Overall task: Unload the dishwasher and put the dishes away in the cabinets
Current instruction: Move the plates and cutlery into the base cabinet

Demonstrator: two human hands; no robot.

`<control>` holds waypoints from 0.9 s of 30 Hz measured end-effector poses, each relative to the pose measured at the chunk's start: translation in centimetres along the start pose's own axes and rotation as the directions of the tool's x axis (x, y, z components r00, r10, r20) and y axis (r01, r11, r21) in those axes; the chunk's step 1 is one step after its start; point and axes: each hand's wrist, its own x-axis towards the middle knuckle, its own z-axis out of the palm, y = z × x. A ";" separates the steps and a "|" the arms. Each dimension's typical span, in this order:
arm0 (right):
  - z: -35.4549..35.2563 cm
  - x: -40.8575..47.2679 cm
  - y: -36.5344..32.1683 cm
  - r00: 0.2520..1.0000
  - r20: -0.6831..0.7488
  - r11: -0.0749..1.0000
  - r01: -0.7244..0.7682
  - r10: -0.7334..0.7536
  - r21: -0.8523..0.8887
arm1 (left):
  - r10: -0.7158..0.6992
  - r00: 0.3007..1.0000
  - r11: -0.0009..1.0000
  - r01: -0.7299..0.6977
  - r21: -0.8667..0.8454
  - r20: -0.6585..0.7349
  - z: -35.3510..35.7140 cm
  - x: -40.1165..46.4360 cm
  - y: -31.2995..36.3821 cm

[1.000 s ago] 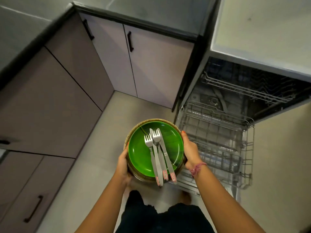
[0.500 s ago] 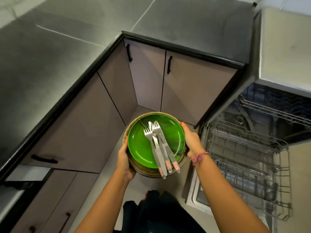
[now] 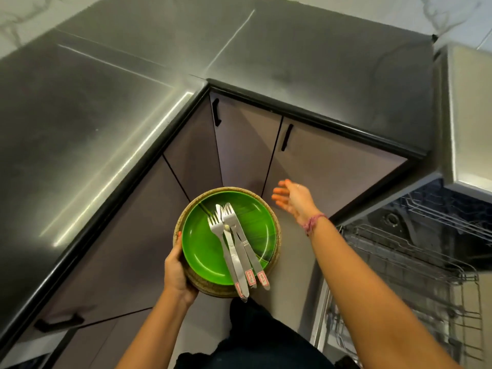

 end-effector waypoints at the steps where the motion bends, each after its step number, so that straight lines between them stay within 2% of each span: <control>1: 0.4 1.6 -1.5 0.999 -0.026 0.999 0.029 -0.028 0.015 | -0.005 1.000 1.000 0.005 0.004 -0.012 0.4 0.7 0.6; 6: 1.6 9.1 -7.1 0.992 -0.101 0.994 0.073 -0.080 -0.076 | -0.018 0.999 1.000 0.017 -0.014 -0.049 2.2 4.4 2.5; 17: 2.8 16.5 -9.9 0.992 -0.077 0.973 -0.117 0.104 -0.199 | -0.046 0.998 0.999 0.047 0.003 -0.032 6.0 9.4 6.2; 23: 3.0 16.5 -8.4 0.979 -0.176 0.920 0.028 -0.104 -0.390 | -0.070 0.997 0.996 0.070 0.053 0.008 6.3 11.3 7.8; 27: 3.1 14.7 -5.2 0.959 -0.223 0.906 0.070 -0.177 -0.417 | -0.092 0.994 0.990 0.085 0.115 0.059 6.1 12.2 9.4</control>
